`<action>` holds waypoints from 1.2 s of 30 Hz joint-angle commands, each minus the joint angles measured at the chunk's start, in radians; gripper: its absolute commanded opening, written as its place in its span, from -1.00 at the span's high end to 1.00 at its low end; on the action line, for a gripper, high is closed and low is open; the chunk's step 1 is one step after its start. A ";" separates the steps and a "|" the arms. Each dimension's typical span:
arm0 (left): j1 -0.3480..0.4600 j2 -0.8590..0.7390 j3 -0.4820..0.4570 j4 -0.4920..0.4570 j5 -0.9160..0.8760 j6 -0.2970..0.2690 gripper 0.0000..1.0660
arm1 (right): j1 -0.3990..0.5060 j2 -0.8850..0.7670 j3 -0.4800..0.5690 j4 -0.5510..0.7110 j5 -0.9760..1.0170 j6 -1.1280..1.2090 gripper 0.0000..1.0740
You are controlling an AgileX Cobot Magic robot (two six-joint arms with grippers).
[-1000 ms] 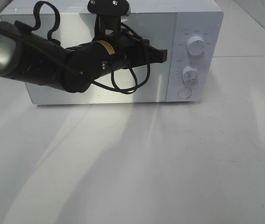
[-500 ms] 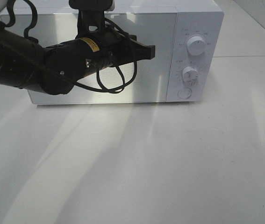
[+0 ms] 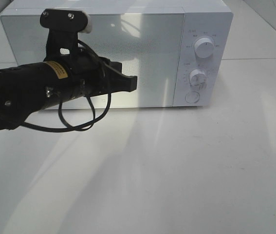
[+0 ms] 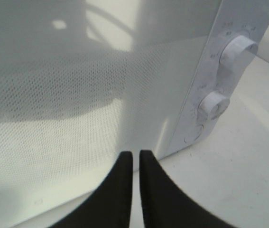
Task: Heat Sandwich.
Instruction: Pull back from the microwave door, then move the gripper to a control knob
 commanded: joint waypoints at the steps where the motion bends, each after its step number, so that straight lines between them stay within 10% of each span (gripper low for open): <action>1: -0.001 -0.049 0.036 -0.009 0.112 0.001 0.00 | -0.007 -0.027 0.001 -0.001 -0.007 0.006 -0.42; 2: -0.001 -0.049 0.036 -0.009 0.112 0.001 0.00 | -0.007 -0.027 0.001 -0.001 -0.007 0.006 -0.42; 4: 0.001 -0.072 0.049 -0.005 0.205 0.008 -0.98 | -0.007 -0.027 0.001 -0.001 -0.007 0.006 -0.42; 16: 0.020 -0.210 0.050 0.041 0.597 0.057 -0.86 | -0.007 -0.027 0.001 -0.001 -0.007 0.006 -0.42; 36: 0.537 -0.527 0.050 0.089 1.182 0.023 -0.86 | -0.007 -0.027 0.001 -0.001 -0.007 0.006 -0.42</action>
